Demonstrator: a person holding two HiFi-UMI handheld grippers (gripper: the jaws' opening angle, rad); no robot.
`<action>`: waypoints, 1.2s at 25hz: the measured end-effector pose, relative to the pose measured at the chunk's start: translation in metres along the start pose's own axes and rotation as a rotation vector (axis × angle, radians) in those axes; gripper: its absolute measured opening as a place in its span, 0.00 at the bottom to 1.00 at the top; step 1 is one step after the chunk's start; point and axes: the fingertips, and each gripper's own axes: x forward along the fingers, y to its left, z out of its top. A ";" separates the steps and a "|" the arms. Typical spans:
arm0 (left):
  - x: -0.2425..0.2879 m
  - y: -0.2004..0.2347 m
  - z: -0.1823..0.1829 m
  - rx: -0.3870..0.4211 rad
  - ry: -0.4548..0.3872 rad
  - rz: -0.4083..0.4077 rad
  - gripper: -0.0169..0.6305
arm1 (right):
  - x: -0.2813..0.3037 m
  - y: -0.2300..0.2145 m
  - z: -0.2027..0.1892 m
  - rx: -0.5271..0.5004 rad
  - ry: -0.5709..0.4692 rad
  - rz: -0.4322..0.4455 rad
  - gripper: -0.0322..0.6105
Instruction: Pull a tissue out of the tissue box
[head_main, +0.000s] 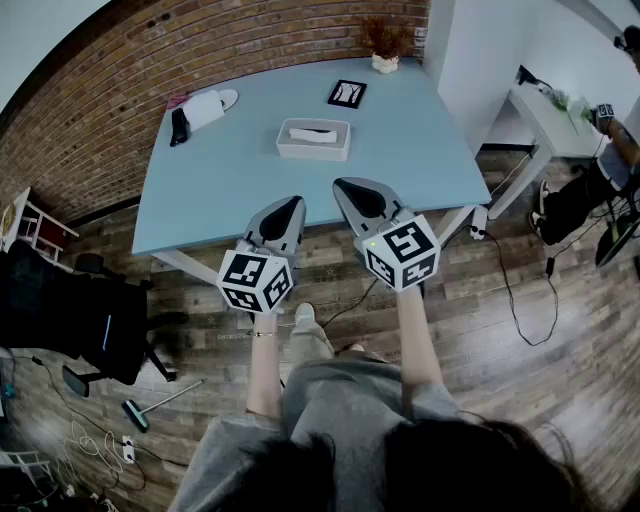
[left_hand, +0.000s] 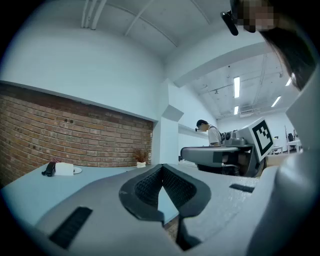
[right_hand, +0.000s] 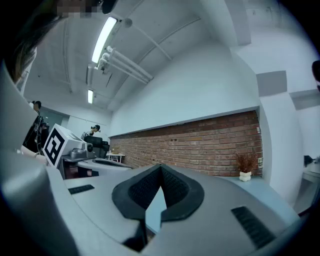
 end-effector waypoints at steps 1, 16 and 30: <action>0.000 0.000 0.000 0.000 0.000 0.001 0.03 | 0.000 0.000 0.000 0.001 0.002 0.002 0.05; -0.009 0.002 -0.003 -0.008 -0.002 0.011 0.03 | 0.001 0.009 -0.004 -0.007 0.018 0.009 0.05; -0.010 0.010 -0.005 -0.017 0.023 0.009 0.03 | 0.006 0.003 -0.006 0.038 0.019 -0.005 0.05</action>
